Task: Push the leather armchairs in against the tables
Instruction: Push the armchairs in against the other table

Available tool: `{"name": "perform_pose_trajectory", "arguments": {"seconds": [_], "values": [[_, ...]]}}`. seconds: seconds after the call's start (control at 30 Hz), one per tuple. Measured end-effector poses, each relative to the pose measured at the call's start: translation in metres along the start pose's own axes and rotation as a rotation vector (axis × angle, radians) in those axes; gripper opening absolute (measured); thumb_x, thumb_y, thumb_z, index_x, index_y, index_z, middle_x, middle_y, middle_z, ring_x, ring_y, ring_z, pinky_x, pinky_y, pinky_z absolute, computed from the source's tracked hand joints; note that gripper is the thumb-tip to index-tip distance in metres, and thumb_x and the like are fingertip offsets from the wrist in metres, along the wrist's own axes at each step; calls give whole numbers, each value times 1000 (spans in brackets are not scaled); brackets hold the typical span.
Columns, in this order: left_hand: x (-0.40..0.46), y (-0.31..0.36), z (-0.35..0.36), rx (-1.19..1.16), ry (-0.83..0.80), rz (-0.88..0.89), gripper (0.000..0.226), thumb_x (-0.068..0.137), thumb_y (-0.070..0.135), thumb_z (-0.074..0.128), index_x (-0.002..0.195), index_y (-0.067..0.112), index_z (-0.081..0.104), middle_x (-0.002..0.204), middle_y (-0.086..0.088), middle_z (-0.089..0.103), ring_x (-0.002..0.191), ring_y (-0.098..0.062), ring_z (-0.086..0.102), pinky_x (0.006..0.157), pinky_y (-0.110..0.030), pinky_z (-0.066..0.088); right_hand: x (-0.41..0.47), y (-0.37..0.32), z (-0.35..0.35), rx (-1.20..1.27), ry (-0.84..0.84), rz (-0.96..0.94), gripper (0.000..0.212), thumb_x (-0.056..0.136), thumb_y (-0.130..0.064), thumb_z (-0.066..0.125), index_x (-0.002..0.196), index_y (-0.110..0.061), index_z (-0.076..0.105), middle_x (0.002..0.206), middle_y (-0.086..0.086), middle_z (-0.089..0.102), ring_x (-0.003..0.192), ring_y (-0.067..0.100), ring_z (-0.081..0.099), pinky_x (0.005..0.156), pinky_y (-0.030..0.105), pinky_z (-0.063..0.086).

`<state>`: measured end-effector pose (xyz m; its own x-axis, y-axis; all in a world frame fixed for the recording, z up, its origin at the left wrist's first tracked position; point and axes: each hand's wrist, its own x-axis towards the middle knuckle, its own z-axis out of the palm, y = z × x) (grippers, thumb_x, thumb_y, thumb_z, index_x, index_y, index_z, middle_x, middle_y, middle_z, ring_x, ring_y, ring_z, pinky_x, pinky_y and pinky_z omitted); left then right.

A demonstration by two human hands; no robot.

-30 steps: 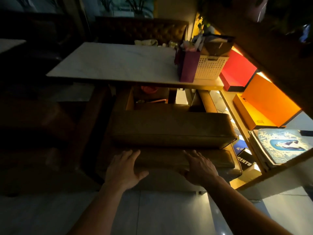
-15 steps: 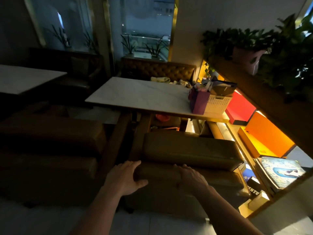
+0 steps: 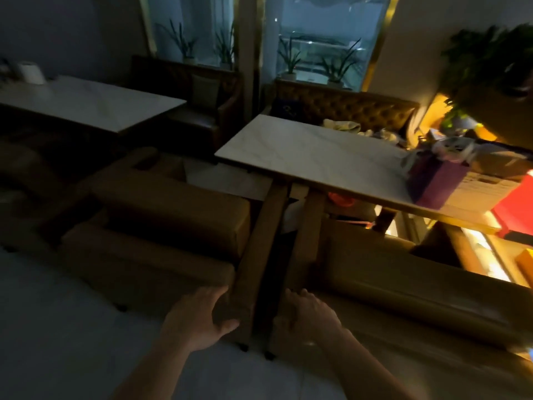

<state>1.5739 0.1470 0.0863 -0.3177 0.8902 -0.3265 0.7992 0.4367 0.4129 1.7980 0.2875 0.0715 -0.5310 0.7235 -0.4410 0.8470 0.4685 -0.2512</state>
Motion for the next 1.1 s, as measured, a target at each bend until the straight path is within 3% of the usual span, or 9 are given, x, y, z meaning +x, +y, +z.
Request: {"name": "perform_pose_trajectory", "arguments": {"seconds": [0.1, 0.27, 0.47, 0.63, 0.8, 1.1], "values": [[27, -51, -19, 28, -27, -75, 90, 79, 78, 53, 153, 42, 17, 160, 11, 21, 144, -18, 26, 113, -38, 30, 51, -42, 8, 17, -39, -27, 77, 90, -60, 56, 154, -38, 19, 158, 8, 30, 142, 32, 35, 112, 47, 35], [67, -115, -54, -2, 7, -100, 89, 81, 72, 59, 154, 37, 20, 160, 6, 24, 145, -16, 26, 115, -35, 27, 103, -97, 1, 66, -84, -74, 58, 88, -40, 63, 140, -37, 37, 146, 4, 44, 134, 31, 45, 107, 49, 43], [102, -166, -78, 25, -4, -90, 90, 81, 72, 59, 154, 38, 19, 161, 7, 23, 145, -15, 26, 113, -37, 32, 142, -133, -1, 90, -77, -56, 60, 87, -56, 61, 139, -35, 40, 138, 5, 49, 124, 31, 51, 101, 48, 46], [137, -216, -97, 62, -21, -57, 89, 81, 70, 60, 154, 40, 17, 162, 8, 19, 146, -19, 23, 114, -43, 32, 172, -171, 10, 59, -31, -24, 80, 86, -61, 59, 152, -30, 24, 153, 10, 35, 140, 34, 36, 112, 49, 37], [186, -292, -117, 189, -31, 42, 93, 82, 73, 55, 155, 37, 10, 164, 4, 12, 150, -20, 7, 121, -45, 12, 212, -224, 28, 26, -3, 52, 92, 85, -70, 56, 157, -31, 13, 163, 13, 20, 151, 36, 15, 122, 52, 20], [264, -437, -146, 392, -35, 148, 101, 77, 79, 54, 154, 43, -2, 166, 1, -1, 150, -25, -4, 121, -47, 6, 285, -281, 76, 5, -46, 215, 108, 82, -70, 63, 157, -36, -8, 168, 11, -2, 153, 34, -8, 123, 58, 3]]}}
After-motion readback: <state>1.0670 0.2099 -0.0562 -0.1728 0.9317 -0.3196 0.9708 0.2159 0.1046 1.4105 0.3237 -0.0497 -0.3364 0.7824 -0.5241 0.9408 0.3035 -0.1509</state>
